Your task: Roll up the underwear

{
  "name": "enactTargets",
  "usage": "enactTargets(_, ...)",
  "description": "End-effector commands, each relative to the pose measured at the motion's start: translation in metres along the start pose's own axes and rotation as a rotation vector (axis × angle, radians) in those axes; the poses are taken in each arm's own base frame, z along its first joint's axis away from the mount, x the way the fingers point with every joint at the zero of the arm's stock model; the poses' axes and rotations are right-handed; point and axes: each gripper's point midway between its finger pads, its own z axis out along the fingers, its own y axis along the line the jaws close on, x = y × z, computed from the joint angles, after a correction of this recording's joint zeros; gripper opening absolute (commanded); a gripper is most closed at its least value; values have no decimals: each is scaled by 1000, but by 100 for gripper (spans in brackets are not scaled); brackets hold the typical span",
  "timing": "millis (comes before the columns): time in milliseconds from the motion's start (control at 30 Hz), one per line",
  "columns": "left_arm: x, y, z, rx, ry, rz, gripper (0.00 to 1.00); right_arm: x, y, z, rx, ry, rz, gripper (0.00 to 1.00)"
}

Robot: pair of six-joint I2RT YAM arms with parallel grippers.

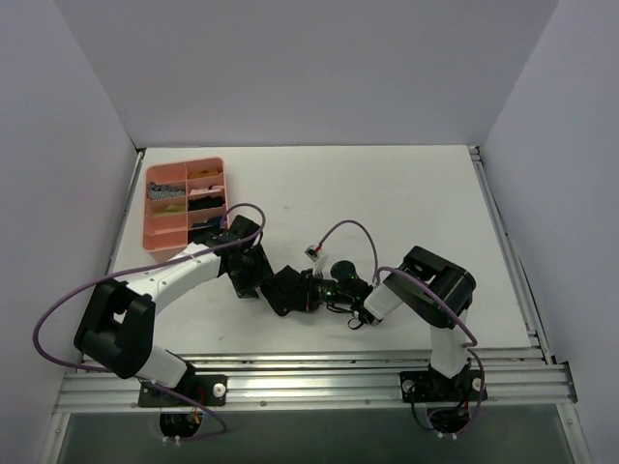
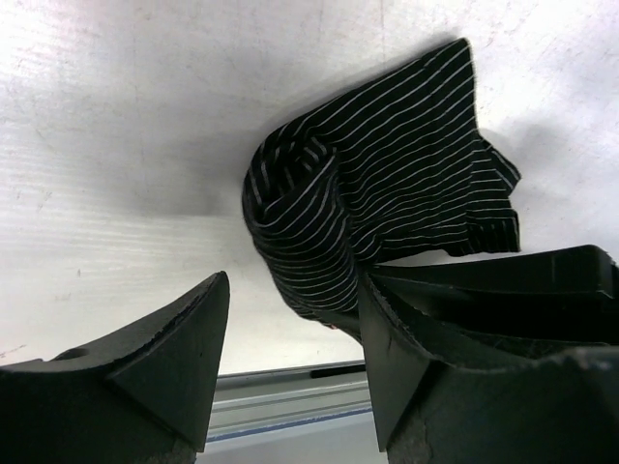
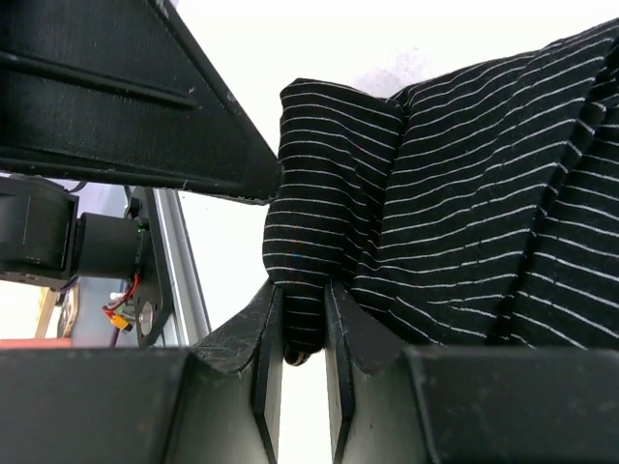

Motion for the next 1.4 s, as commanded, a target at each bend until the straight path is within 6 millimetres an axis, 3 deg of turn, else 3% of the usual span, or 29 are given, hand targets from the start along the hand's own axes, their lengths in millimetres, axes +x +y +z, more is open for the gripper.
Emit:
enactTargets(0,-12,-10,6,33,-50,12,63,117,-80,-46,337,374,197,0)
enactTargets(333,7,-2,34,-7,17,10,57,112,-84,-49,345,365,228,0)
enactTargets(400,10,-1,38,-19,32,10,44,109,-84,-49,345,354,231,1)
enactTargets(467,10,-4,40,-14,43,23,31,102,-78,-49,340,342,230,12)
enactTargets(500,14,3,42,-50,67,35,18,100,-79,-50,356,345,223,17)
enactTargets(567,10,1,39,-80,64,55,9,88,-79,-57,421,347,171,27)
enactTargets(600,16,10,39,-135,96,68,5,81,-78,-59,444,339,147,30)
enactTargets(767,23,18,37,-216,163,91,2,33,-69,-84,625,271,-19,48)
enactTargets(867,27,23,38,-263,207,111,2,3,-45,-86,675,204,-164,50)
enactTargets(933,26,19,38,-264,220,126,2,-9,-15,-78,652,181,-267,52)
enactTargets(1000,30,20,40,-272,256,127,2,-24,-3,-76,697,125,-351,52)
enactTargets(1033,31,17,40,-268,265,127,2,-28,15,-69,667,116,-405,52)
enactTargets(1133,32,12,41,-266,292,135,2,-33,31,-61,690,98,-490,55)
enactTargets(1367,29,9,37,-291,316,151,2,-30,33,-38,770,169,-693,58)
